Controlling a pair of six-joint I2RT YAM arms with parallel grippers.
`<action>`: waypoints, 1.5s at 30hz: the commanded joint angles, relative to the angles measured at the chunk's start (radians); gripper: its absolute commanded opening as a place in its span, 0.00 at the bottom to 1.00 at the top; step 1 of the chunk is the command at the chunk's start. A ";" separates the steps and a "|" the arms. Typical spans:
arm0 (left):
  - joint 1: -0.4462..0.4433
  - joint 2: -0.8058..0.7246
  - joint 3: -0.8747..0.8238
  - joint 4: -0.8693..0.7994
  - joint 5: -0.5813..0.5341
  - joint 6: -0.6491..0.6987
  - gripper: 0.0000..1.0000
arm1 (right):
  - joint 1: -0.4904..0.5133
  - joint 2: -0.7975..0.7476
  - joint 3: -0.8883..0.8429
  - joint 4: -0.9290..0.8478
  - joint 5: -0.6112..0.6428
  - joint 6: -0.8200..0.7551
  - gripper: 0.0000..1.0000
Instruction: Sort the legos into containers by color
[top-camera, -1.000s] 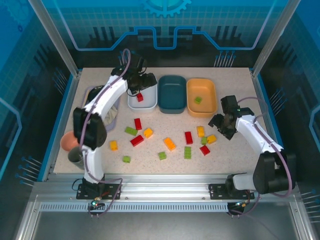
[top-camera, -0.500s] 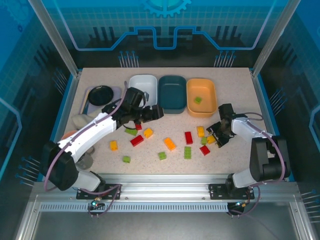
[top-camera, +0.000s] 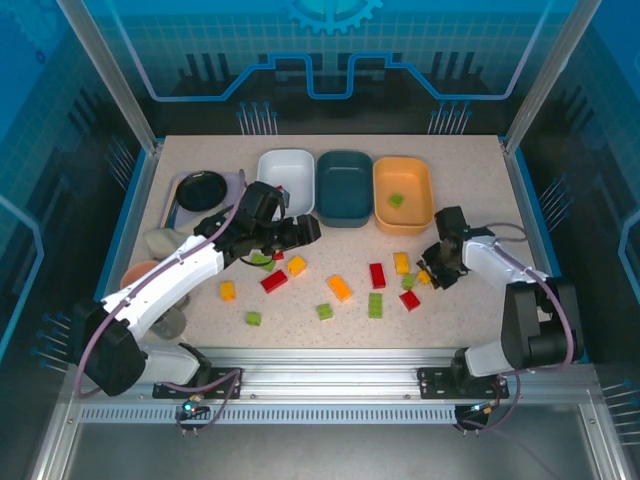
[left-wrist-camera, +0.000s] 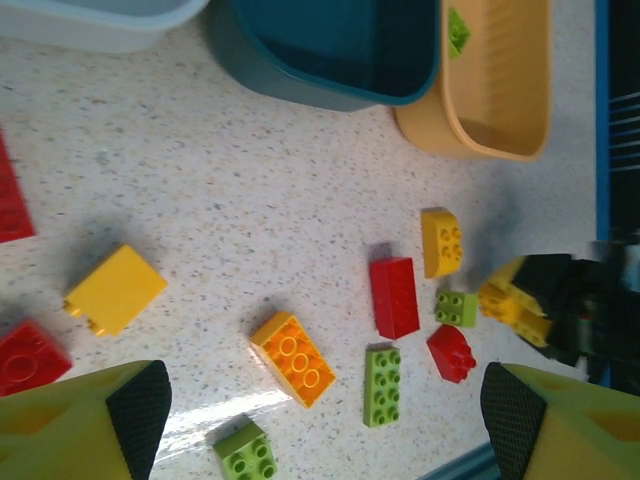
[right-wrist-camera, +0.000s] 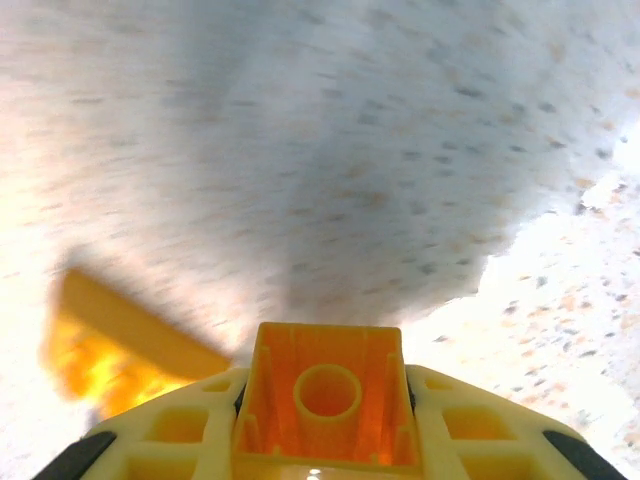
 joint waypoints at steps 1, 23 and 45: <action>0.031 -0.019 0.084 -0.082 -0.068 -0.020 0.85 | 0.121 -0.013 0.181 -0.019 0.094 -0.197 0.20; 0.276 -0.016 0.035 -0.265 -0.070 -0.085 0.83 | 0.308 1.108 1.538 -0.358 0.033 -0.518 0.30; 0.245 0.415 0.173 -0.158 -0.084 0.065 0.68 | 0.399 0.353 0.715 0.194 -0.112 -0.685 0.72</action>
